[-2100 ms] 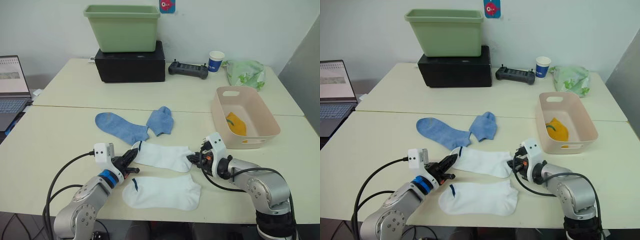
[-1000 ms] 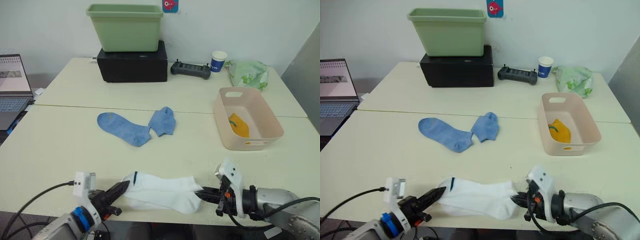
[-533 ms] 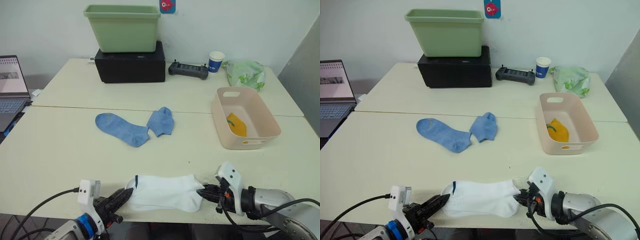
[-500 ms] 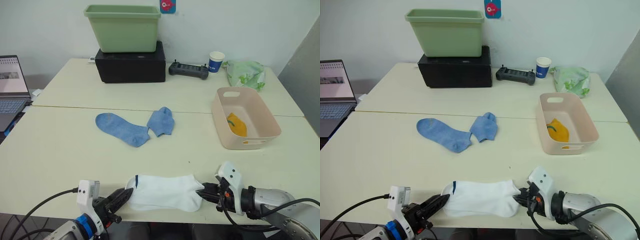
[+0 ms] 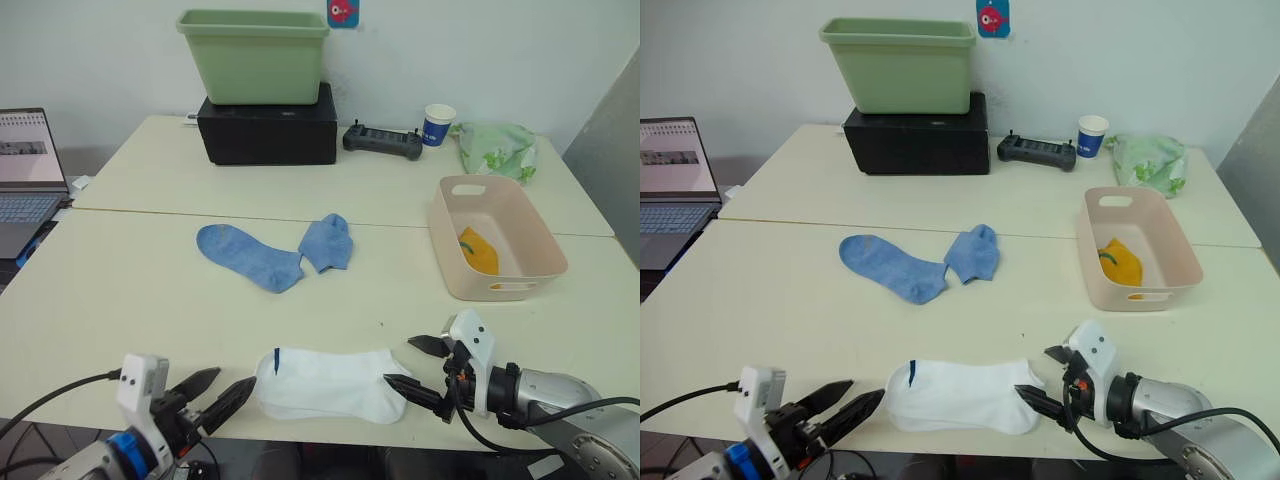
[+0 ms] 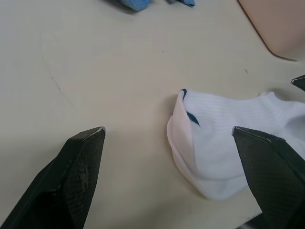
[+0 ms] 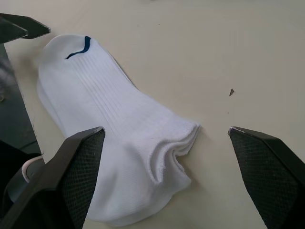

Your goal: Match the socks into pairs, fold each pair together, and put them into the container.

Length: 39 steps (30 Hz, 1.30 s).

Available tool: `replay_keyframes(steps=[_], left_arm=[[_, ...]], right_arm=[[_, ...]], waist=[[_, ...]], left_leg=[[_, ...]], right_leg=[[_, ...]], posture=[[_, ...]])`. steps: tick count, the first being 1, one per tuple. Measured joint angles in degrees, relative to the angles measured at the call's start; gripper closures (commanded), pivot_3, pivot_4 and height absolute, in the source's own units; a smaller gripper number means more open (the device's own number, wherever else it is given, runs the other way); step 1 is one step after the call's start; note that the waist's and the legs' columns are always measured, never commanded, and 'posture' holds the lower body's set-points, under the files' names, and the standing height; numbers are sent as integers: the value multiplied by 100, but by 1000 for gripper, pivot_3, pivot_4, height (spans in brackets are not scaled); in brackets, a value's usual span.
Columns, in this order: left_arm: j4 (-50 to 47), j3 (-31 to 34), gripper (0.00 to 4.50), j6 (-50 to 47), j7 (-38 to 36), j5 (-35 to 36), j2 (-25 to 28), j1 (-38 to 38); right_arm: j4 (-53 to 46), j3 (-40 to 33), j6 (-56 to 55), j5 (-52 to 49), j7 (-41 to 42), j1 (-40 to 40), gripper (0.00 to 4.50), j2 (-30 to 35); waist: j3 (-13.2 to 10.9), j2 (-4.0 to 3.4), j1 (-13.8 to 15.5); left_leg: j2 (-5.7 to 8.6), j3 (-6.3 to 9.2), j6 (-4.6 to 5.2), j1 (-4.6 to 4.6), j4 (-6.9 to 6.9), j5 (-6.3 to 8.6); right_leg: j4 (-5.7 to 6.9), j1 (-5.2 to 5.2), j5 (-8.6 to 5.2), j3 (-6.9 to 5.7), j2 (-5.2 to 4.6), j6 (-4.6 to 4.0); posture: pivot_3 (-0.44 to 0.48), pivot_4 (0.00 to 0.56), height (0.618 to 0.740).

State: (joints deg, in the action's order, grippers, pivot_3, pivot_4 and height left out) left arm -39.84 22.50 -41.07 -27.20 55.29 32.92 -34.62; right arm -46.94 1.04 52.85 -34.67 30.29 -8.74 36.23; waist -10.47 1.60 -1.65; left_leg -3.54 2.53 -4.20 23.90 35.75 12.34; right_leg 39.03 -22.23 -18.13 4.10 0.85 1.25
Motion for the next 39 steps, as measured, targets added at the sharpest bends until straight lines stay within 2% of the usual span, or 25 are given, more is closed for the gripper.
replay_keyframes(steps=[4, 7, 9, 12, 21, 22, 23, 24, 27, 31, 34, 39], left_arm=[[204, -716, 39, -145, 66, -376, 69, 631], [225, -868, 39, -303, 82, -451, 164, 780], [228, -925, 410, -354, 83, -505, 225, 831], [258, -1035, 1162, -491, 83, -566, 347, 928], [291, -1213, 3805, -1041, 172, -309, 301, 1203], [294, -1218, 4094, -1109, 175, -239, 252, 1229], [300, -1213, 4425, -1141, 189, -176, 199, 1246], [333, -1206, 4472, -1176, 225, -98, 140, 1281], [480, -1002, 4472, -1221, 437, 103, 53, 1759], [674, -880, 4472, -1247, 539, 127, 70, 2301], [1062, -1184, 4472, -1274, 498, -91, 133, 2942], [1510, -1678, 4472, -1239, 257, -587, 221, 3103]], right_arm=[[353, 264, -465, 546, -35, -238, 0, 88], [489, 309, -671, 709, -15, -379, 0, 123], [502, 377, -740, 742, 16, -396, 380, 123], [530, 505, -748, 830, 16, -407, 1249, 122], [541, 703, -731, 850, 12, -375, 4356, 1], [539, 702, -731, 840, 11, -345, 4500, -35], [538, 698, -730, 820, 9, -321, 4500, -63], [538, 686, -712, 802, -12, -281, 4500, -114], [545, 558, -546, 623, -221, 98, 4500, -525], [646, 478, -422, 638, -373, 446, 4500, -633], [972, 500, -314, 666, -513, 850, 4500, -798], [1318, 624, -22, 776, -668, 1015, 4500, -798]], waist=[[5, 5, -2], [23, -23, -3], [34, -37, -4], [55, -53, -3], [71, -55, -2], [71, -54, -3], [70, -51, -4], [68, -48, -4], [67, -45, -3], [66, -45, -3], [64, -42, -2], [64, -43, -18]], left_leg=[[0, 0, 0, 0, 0, 0], [0, 0, 1, -2, -1, 0], [0, 0, 1, -6, 0, -1], [2, -1, 1, -14, 0, 0], [2, -3, 1, -12, 0, 0], [2, -3, 1, -11, 0, 0], [0, -2, 1, -9, 0, 0], [-1, 1, 1, -8, 0, 0], [-3, 17, 1, -9, 2, -1], [0, 11, 1, -7, 1, -1], [1, 16, 2, -7, 0, -2], [-1, 11, 2, -3, -3, -1]], right_leg=[[1, 4, 3, -1, 1, 5], [4, 23, 5, 1, 2, 7], [5, 22, 5, 1, 2, 8], [2, 15, 3, 3, 0, 7], [1, 21, 4, 3, -1, 9], [2, 24, 4, 3, 0, 9], [3, 25, 4, 2, 2, 9], [5, 34, 4, 0, 3, 9], [12, 38, 8, -7, 9, 8], [4, 40, 24, -6, 8, 39], [6, 40, 30, -10, 11, 47], [6, 33, 28, -6, 11, 46]], posture=[[0, 150, 730], [0, 150, 730], [0, 150, 730], [0, 150, 730], [0, 150, 730], [0, 150, 730], [0, 150, 730], [0, 150, 730], [0, 150, 730], [0, 150, 730], [0, 150, 730], [0, 150, 730]])
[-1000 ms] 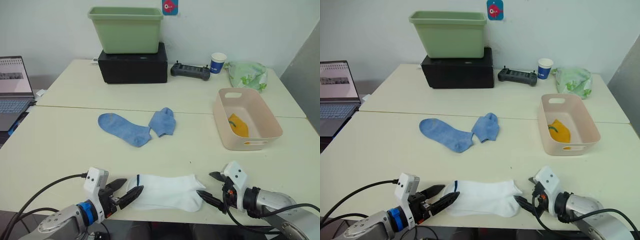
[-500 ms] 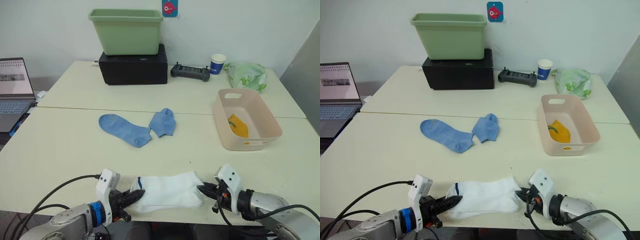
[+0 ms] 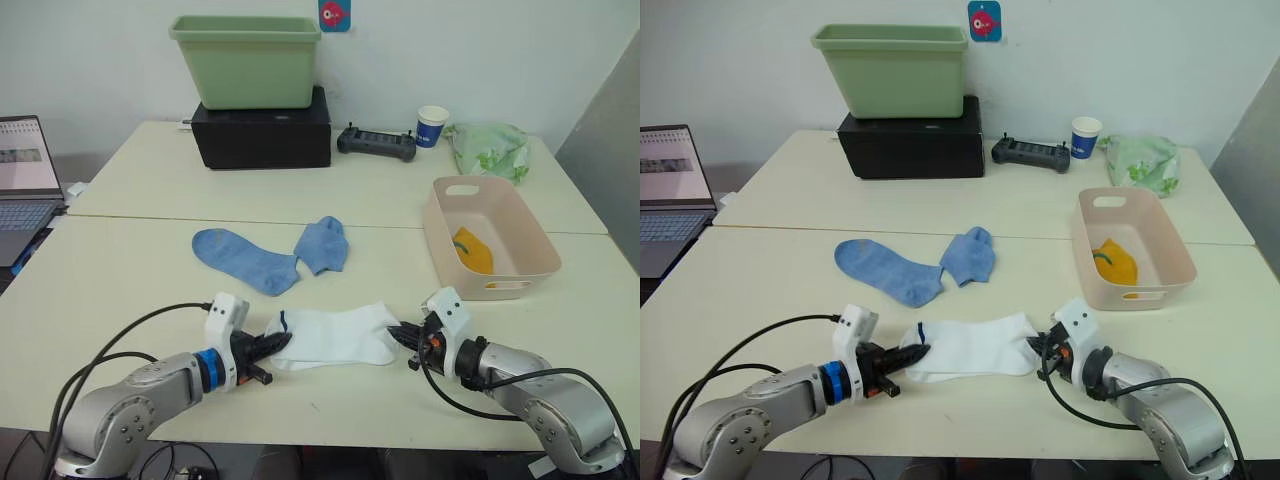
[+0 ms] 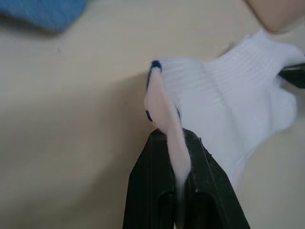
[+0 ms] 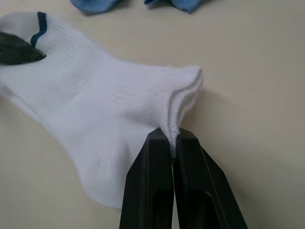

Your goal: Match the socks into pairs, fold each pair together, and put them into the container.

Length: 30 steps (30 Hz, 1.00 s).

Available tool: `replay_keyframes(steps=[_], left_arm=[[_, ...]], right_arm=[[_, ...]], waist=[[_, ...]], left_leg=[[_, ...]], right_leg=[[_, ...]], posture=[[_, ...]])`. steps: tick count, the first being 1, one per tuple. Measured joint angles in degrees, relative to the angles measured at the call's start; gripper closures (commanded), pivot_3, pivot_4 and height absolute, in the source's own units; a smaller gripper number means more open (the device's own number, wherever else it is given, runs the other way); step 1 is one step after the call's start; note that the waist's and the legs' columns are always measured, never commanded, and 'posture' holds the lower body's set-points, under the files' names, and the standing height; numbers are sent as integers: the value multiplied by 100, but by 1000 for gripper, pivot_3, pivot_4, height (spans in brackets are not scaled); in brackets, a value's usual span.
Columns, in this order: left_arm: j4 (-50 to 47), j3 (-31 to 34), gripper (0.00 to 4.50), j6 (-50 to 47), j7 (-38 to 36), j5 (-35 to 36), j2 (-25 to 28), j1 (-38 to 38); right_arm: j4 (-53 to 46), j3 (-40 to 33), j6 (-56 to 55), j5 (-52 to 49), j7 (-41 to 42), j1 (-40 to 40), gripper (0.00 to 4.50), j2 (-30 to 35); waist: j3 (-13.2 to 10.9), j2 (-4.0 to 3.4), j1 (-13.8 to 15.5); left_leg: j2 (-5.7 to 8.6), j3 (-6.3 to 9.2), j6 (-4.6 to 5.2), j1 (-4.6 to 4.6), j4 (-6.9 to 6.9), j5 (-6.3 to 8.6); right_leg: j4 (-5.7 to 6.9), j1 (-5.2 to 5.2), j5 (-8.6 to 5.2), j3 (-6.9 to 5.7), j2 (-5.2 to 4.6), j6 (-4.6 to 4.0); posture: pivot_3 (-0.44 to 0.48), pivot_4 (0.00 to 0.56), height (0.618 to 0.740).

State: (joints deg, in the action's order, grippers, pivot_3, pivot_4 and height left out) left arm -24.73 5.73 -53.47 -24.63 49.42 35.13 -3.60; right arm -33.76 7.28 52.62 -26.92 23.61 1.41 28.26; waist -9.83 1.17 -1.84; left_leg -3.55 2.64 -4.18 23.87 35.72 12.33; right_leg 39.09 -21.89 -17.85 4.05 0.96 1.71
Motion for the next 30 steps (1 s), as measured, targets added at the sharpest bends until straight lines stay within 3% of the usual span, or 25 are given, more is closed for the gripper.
replay_keyframes(steps=[1, 3, 4, 12, 14, 15, 21, 24, 28, 30], left_arm=[[12, -28, 4472, 50, -55, -53, -4, 3], [81, -32, 4500, 131, -158, -116, -36, 3], [90, -37, 3968, 172, -211, -169, -38, -5], [-128, 395, 1578, 575, -384, -285, -34, -512], [-178, 595, 1567, 630, -369, -286, -27, -601], [-188, 680, 1567, 683, -362, -300, -31, -621], [-202, 1305, 1567, 1150, -300, -395, -194, -809], [-172, 1438, 1567, 1347, -373, -448, -160, -506], [-131, 1377, 2755, 1409, -760, -444, 188, 136], [-117, 1129, 3453, 1413, -1166, -483, 517, 323]], right_arm=[[19, 28, 58, 31, -7, 32, 4500, 7], [18, 47, 170, 36, -29, 110, 3959, 2], [18, 50, 209, 36, -41, 142, 3671, 0], [-104, -121, 279, 63, -207, 88, 859, -21], [-115, -171, 218, 104, -238, 42, 121, -14], [-115, -166, 156, 108, -232, 4, 26, -12], [-149, -158, -361, 348, -217, -51, 26, 27], [-165, -158, -628, 444, -190, -113, 26, 42], [-262, -148, -968, 512, 12, -134, 0, 46], [-334, -94, -1109, 525, 139, -30, 406, 43]], waist=[[0, -1, 3], [0, -2, 5], [0, -1, 4], [0, -2, -11], [0, -1, -2], [0, -1, -1], [0, -1, 0], [-4, 6, 30], [-5, 8, 23], [-9, 9, 5]], left_leg=[[0, 0, 0, -1, 0, 0], [-1, 4, 0, -1, -1, 0], [-1, 5, 0, -1, 0, 0], [-5, 1, 0, -3, 0, 0], [-4, 2, 0, -3, 0, 0], [-3, 1, 0, -2, 1, 0], [-3, -7, 0, -2, 2, 0], [-2, 1, 0, -1, 3, -1], [0, -5, -1, 0, 3, -1], [0, -6, 0, -1, 1, -1]], right_leg=[[1, 1, 0, 0, 0, -1], [2, 2, 0, -3, 0, -1], [2, 2, 0, -4, 0, 0], [3, 1, 4, 0, 1, 5], [3, 0, 4, -1, 1, 5], [3, 0, 4, 0, 1, 5], [2, -1, 4, 4, -2, 6], [3, -1, 5, -3, -1, 6], [-1, 4, 6, 1, -1, 10], [-1, 2, 6, 2, -1, 10]], posture=[[0, 150, 730], [0, 150, 730], [0, 150, 730], [0, 150, 730], [0, 150, 730], [0, 150, 730], [0, 150, 730], [0, 150, 730], [0, 150, 730], [0, 150, 730]])
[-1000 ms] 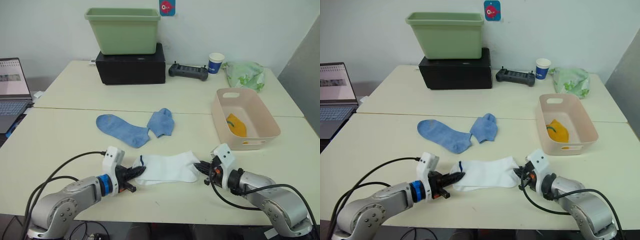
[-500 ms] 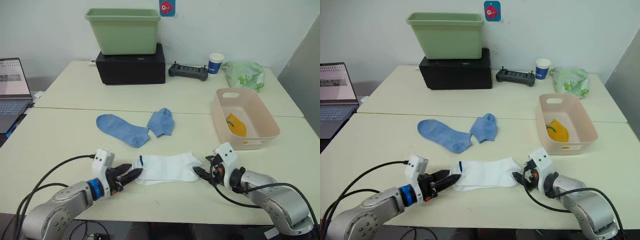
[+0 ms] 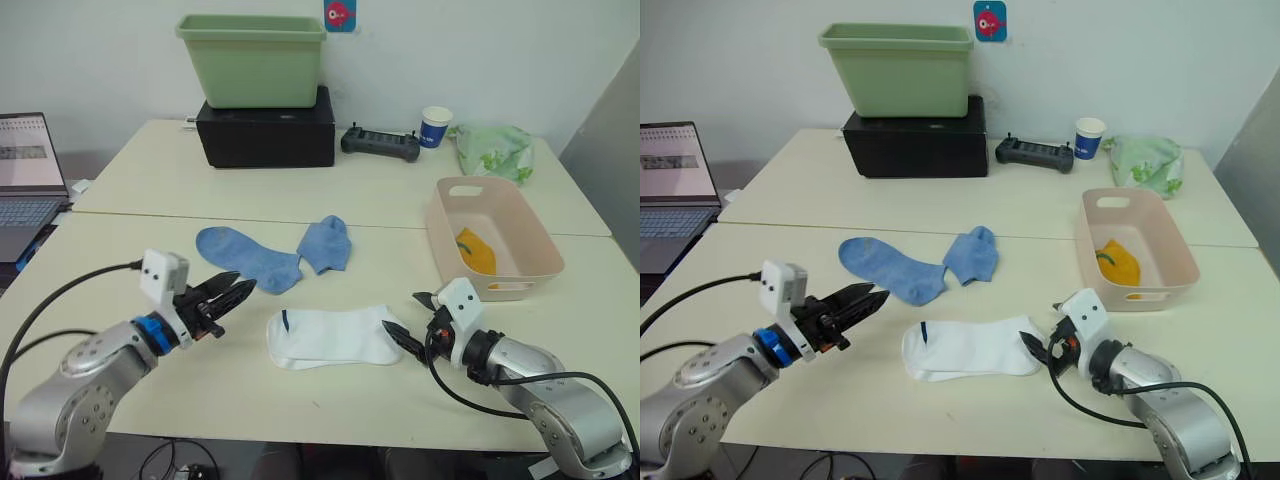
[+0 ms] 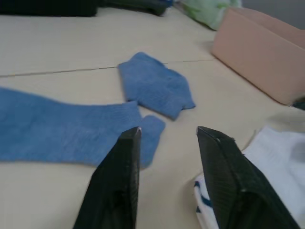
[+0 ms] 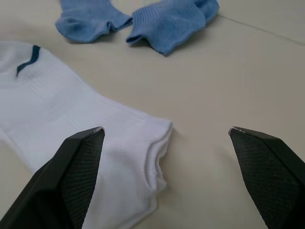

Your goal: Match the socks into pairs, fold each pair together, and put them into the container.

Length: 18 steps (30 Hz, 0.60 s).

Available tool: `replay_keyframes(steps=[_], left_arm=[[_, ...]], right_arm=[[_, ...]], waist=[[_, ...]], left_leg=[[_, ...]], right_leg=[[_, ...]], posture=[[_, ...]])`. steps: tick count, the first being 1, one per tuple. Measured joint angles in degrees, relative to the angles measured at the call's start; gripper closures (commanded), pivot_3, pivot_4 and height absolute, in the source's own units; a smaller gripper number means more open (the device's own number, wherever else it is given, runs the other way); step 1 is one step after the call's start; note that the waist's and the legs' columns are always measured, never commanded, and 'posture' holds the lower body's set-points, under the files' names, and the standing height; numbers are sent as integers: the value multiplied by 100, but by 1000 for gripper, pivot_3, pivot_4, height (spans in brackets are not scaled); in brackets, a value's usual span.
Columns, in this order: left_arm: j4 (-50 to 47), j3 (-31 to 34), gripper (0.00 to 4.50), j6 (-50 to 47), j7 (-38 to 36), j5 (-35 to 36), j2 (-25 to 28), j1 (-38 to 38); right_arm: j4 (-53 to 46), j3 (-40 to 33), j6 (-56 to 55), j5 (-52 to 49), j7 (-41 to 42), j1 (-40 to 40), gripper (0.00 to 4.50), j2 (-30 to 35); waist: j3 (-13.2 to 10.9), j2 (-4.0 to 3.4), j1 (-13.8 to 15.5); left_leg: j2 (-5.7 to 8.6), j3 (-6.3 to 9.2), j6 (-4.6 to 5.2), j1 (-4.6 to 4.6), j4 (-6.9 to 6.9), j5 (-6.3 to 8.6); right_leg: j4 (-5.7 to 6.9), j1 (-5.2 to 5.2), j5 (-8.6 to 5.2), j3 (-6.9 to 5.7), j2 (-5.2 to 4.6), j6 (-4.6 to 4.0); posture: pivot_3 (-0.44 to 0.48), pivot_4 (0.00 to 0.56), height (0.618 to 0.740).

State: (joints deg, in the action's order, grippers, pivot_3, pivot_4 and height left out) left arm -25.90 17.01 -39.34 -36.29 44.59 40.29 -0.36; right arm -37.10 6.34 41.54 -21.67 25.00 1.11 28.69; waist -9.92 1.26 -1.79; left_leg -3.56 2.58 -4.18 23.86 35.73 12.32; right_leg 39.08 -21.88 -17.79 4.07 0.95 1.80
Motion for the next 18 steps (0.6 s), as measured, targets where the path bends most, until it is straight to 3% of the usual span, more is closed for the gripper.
replay_keyframes(steps=[3, 5, 11, 18], left_arm=[[109, -525, 4439, -18, -641, -114, 351, 312], [252, -963, 4500, -27, -1059, -289, 606, 560], [1026, -1772, 4500, 97, -1690, -901, 662, 862], [1024, -2300, 4500, 100, -1748, -1421, 664, 592]], right_arm=[[-39, 264, -65, 13, 154, 328, 1362, -23], [44, 601, -44, 34, 287, 632, 2128, -57], [710, 1568, -57, 430, 630, 851, 4402, 9], [611, 1460, -56, 512, 792, 425, 4460, 552]], waist=[[-3, -1, -42], [-4, -2, -43], [-6, -1, -14], [-5, 6, 2]], left_leg=[[-5, 0, 0, -2, -1, 0], [-6, 4, 1, -2, 0, -1], [-4, -3, 1, 12, 0, 0], [-6, 3, 2, 14, 1, 0]], right_leg=[[4, -4, 1, -1, 5, -1], [9, -6, 1, -3, 8, -1], [5, -17, 0, 1, 6, -2], [6, -16, -1, -3, 5, -1]], posture=[[0, 150, 730], [0, 150, 730], [0, 150, 730], [0, 150, 730]])
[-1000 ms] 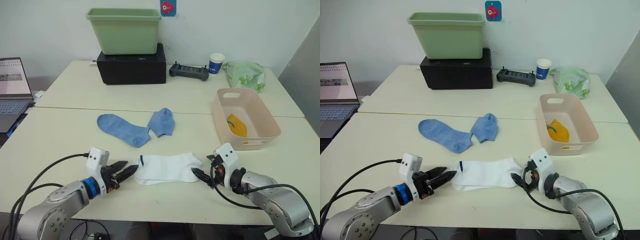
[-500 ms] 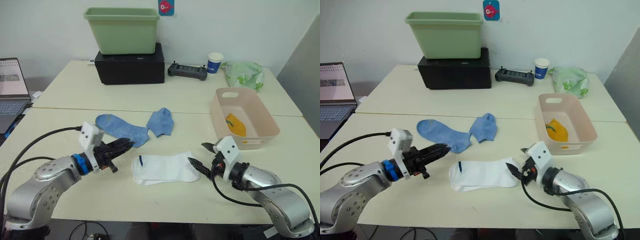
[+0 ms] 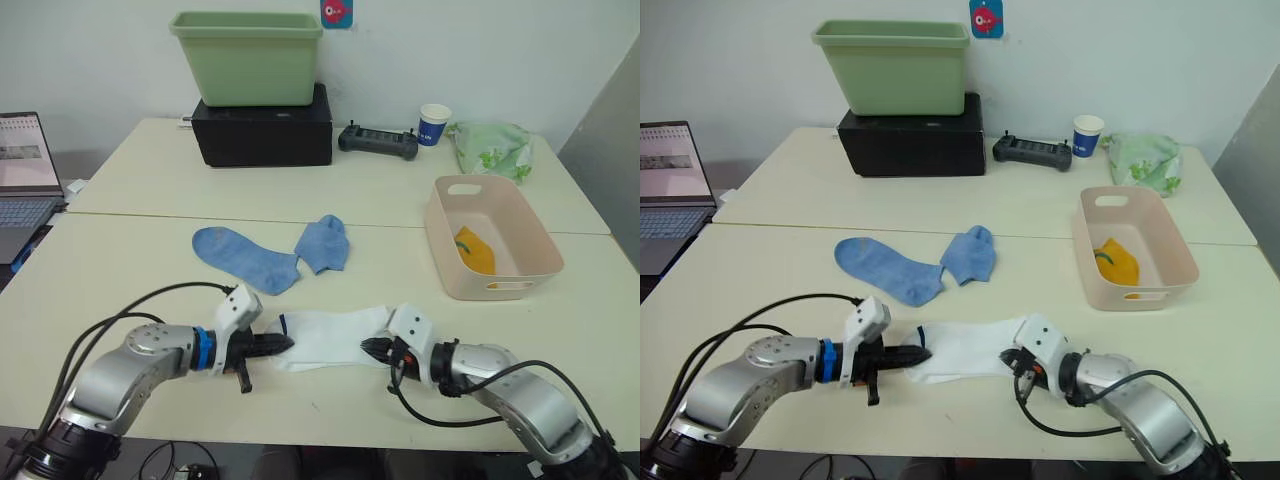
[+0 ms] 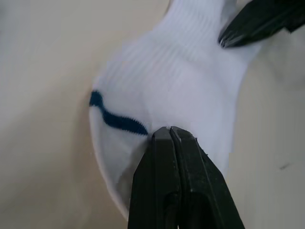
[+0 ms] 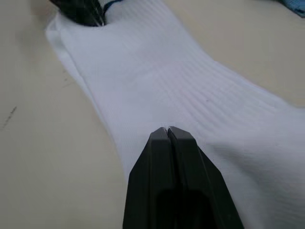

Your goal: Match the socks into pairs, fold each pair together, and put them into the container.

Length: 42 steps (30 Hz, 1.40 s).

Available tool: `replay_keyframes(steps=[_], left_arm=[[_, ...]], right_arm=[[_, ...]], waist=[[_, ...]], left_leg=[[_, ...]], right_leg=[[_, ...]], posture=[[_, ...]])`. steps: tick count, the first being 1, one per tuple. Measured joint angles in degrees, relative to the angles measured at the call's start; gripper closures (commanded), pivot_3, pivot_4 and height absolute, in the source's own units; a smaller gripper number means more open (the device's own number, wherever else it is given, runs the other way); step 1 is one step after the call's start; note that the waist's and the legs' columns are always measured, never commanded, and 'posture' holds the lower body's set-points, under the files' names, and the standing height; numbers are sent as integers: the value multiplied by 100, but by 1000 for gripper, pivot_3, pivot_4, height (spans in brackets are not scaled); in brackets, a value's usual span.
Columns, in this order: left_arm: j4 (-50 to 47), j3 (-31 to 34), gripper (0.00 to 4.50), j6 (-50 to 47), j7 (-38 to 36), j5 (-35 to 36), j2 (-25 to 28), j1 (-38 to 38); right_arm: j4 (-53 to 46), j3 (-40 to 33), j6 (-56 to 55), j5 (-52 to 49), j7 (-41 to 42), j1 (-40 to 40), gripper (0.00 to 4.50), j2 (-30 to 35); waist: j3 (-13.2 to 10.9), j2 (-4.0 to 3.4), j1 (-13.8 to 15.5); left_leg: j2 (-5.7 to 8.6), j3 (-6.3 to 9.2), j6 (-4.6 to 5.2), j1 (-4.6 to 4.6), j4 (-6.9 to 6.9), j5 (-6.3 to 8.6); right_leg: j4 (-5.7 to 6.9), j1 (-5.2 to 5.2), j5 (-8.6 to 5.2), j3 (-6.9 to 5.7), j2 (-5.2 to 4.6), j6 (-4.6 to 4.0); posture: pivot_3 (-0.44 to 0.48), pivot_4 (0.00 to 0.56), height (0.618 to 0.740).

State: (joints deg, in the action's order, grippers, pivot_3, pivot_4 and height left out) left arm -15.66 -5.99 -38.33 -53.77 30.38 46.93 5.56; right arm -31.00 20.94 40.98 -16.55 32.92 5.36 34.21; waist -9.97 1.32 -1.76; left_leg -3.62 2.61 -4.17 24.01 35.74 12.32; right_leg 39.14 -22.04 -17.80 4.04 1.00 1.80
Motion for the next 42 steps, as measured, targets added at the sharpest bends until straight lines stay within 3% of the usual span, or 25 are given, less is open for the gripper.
replay_keyframes(steps=[6, 11, 16, 24, 32, 36, 42], left_arm=[[-399, 88, 4500, -169, 210, -25, 1, -331], [-653, 359, 4500, -192, 181, 290, -191, -475], [-955, 417, 4500, -337, 299, 532, -360, 80], [-303, -294, 4500, -67, 661, -329, -640, 76], [-315, -249, 4500, 128, 689, -386, -662, -114], [-369, -135, 4500, -50, 618, -181, -704, -88], [-617, -112, 4500, -168, 256, 58, -673, 586]], right_arm=[[-125, -399, -133, -49, 120, -354, 4460, 257], [-169, -853, -417, -228, 115, -298, 4460, -147], [-64, -364, -443, 77, -43, 173, 4460, -539], [632, 147, -481, 725, -309, 268, 4460, -802], [735, -801, -370, 711, -640, 50, 4460, -893], [486, -1410, -468, 290, -407, -386, 4460, -819], [-256, -1581, -351, -248, -251, -712, 4460, -833]], waist=[[2, 0, -2], [-4, 3, -2], [-6, 5, -3], [-5, 5, -1], [3, 4, -1], [1, 1, 0], [-4, -1, 0]], left_leg=[[3, -5, 0, -25, 4, 0], [0, 1, 0, -21, 4, 0], [4, 4, 0, -18, 5, 0], [3, 6, 0, -19, 4, 0], [3, 5, 0, -27, 6, 0], [2, 8, 0, -21, 3, 0], [4, 9, 0, -21, 9, -1]], right_leg=[[-2, 27, 2, 5, -6, 2], [1, 23, 2, -1, -2, 3], [-1, 24, 2, -2, -2, 3], [1, 24, 2, -3, -1, 2], [2, 32, 4, -2, -2, 4], [2, 27, 3, -5, -1, 4], [10, 28, 3, -5, 1, 4]], posture=[[0, 150, 730], [0, 150, 730], [0, 150, 730], [0, 150, 730], [0, 150, 730], [0, 150, 730], [0, 150, 730]])
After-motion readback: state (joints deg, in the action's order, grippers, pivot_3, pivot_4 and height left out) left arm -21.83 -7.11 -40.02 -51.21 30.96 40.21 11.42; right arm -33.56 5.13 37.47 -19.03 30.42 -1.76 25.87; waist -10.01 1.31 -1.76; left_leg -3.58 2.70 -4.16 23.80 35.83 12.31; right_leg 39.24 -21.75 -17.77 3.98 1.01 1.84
